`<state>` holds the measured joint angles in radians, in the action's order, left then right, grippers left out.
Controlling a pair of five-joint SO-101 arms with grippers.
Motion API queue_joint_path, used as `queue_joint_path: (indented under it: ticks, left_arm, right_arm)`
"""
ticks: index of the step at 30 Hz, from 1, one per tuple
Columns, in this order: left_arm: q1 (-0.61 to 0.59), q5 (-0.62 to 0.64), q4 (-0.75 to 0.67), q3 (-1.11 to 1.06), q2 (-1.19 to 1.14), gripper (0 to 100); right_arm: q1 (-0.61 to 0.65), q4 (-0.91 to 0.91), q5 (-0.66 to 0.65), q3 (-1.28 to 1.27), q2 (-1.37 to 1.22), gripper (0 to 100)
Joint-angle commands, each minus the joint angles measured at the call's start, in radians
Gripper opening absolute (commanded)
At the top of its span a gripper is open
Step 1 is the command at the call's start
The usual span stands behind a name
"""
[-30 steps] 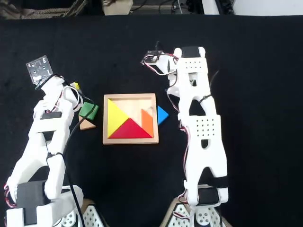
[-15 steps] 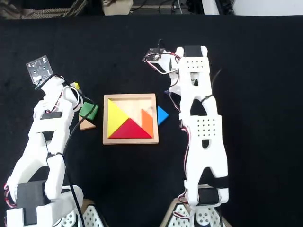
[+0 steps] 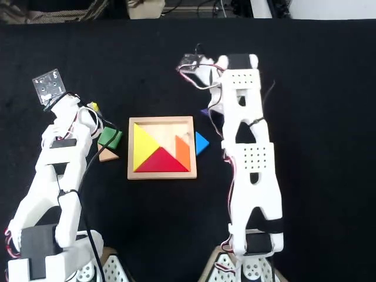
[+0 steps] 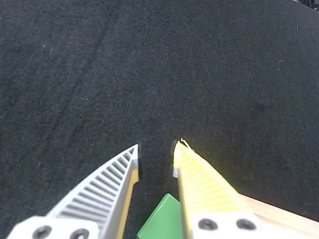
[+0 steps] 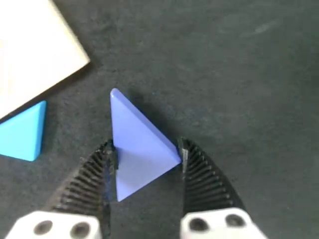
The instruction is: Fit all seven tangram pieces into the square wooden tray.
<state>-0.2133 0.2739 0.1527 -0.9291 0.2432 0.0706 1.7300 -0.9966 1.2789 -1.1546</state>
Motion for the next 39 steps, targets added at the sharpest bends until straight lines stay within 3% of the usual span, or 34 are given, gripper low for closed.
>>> queue_joint_path:
  ticks: [1, 14, 24, 39]
  left_arm:
    - [-0.007, -0.006, -0.023, 0.071, 0.006, 12]
    - [-0.007, -0.005, -0.023, 0.070, 0.006, 12]
    - [0.013, 0.000, -0.017, 0.059, 0.006, 12]
    - [0.028, -0.002, -0.021, 0.054, 0.006, 12]
  right_arm:
    - [-0.025, 0.037, 0.029, 0.068, 0.059, 1.2]
    - [0.121, 0.035, 0.308, -0.318, 0.354, 1.1]
    - [0.272, -0.058, 0.313, -0.437, 0.395, 1.1]
    - [0.313, -0.103, 0.358, -0.427, 0.272, 1.1]
